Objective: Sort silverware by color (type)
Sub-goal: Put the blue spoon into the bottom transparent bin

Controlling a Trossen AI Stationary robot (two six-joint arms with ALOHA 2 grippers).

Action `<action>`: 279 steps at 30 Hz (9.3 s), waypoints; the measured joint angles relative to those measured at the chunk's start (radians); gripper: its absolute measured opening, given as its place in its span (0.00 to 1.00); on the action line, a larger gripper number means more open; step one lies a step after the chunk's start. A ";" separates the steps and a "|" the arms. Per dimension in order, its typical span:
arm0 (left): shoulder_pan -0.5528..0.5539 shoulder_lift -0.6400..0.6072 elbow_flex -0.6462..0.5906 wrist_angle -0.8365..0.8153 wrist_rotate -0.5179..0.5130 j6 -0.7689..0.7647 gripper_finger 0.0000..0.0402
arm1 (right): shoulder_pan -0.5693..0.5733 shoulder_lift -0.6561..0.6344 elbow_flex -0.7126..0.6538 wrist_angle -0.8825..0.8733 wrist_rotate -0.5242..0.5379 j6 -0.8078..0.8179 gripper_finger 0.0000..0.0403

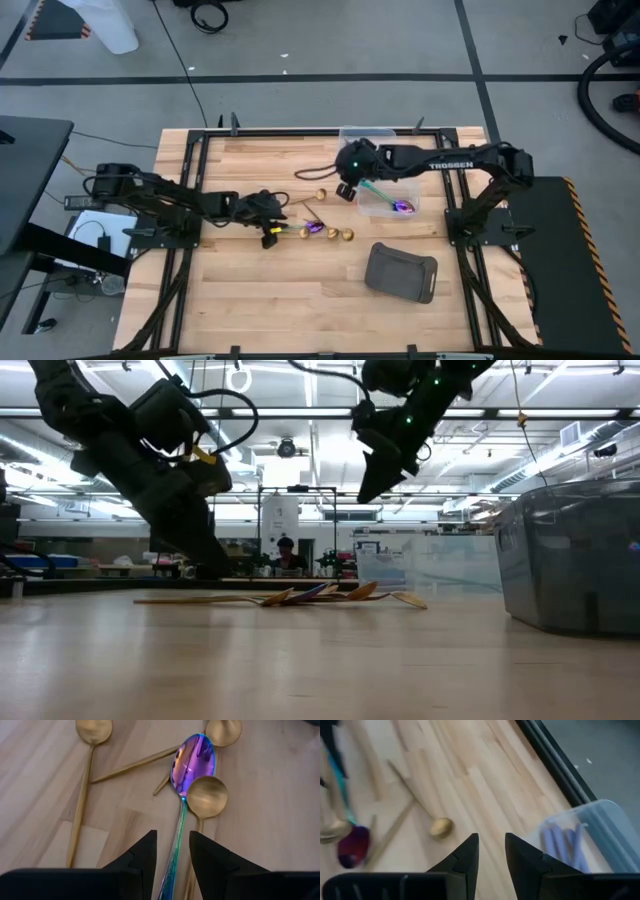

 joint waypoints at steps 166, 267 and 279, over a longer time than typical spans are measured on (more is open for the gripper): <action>0.030 -0.145 0.289 -0.008 0.127 0.295 0.45 | 0.234 -0.088 -0.001 -0.508 0.222 0.189 0.07; 0.005 -0.162 0.198 0.198 0.186 0.026 0.45 | -0.053 -0.193 -0.446 0.051 -0.068 0.311 0.04; 0.005 -0.162 0.198 0.198 0.186 0.034 0.45 | -0.055 -0.193 -0.412 -0.011 -0.172 -0.024 0.04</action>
